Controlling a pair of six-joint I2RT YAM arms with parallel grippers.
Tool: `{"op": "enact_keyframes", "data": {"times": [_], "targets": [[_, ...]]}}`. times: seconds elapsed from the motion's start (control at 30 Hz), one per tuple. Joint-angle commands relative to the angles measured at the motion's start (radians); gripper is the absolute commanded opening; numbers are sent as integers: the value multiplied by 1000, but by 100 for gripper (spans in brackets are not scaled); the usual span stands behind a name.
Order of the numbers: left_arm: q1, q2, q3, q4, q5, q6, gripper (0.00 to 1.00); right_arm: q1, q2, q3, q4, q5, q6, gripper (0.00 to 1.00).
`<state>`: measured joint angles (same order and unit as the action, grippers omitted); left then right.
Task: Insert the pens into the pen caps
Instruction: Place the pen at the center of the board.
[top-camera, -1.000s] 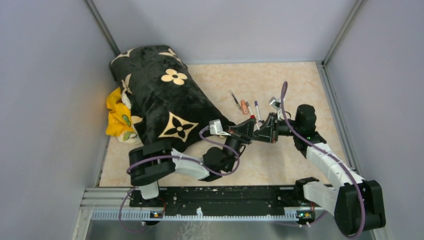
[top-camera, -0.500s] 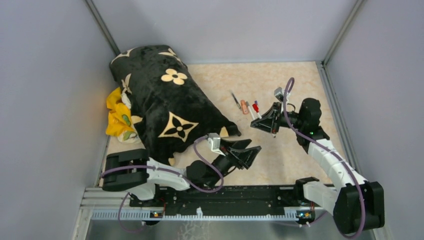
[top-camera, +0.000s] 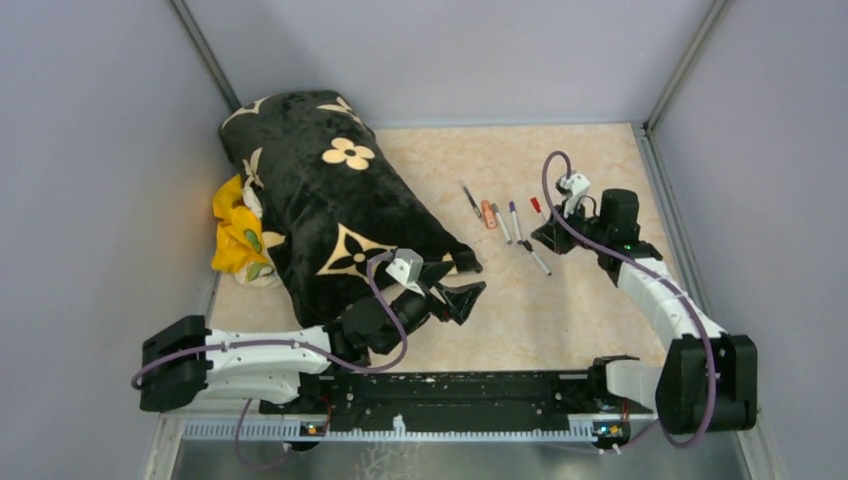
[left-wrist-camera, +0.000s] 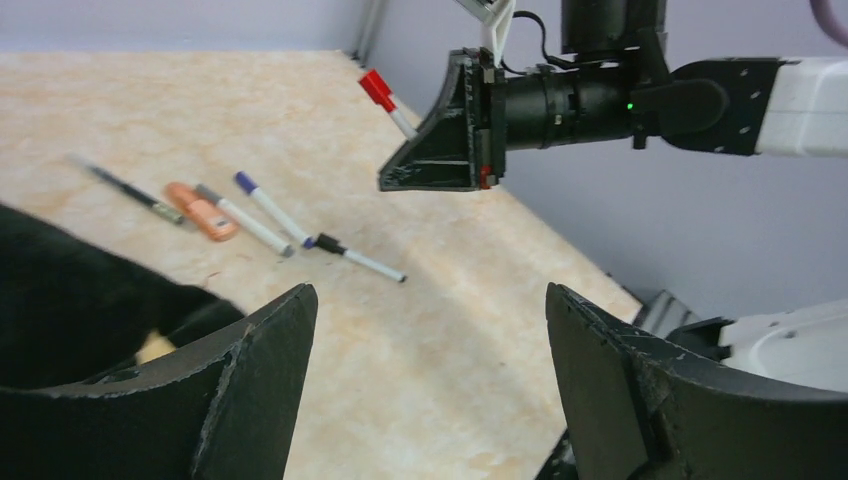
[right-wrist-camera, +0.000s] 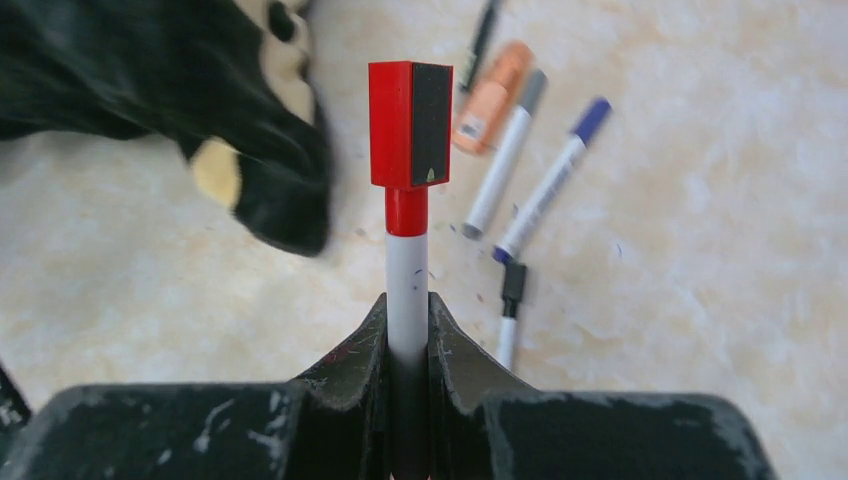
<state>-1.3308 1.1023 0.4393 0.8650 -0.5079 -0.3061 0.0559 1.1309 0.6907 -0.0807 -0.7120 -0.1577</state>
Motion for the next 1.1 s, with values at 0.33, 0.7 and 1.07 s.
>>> {"op": "enact_keyframes", "data": {"times": [0.33, 0.7, 1.07], "targets": [[66, -143, -180, -130, -83, 6, 90, -6, 273, 88, -34, 490, -21, 1], [76, -145, -187, -133, -79, -9, 91, -17, 372, 123, -72, 502, -7, 9], [79, -170, -208, -130, -83, -24, 91, -28, 392, 134, -89, 476, 1, 18]]}}
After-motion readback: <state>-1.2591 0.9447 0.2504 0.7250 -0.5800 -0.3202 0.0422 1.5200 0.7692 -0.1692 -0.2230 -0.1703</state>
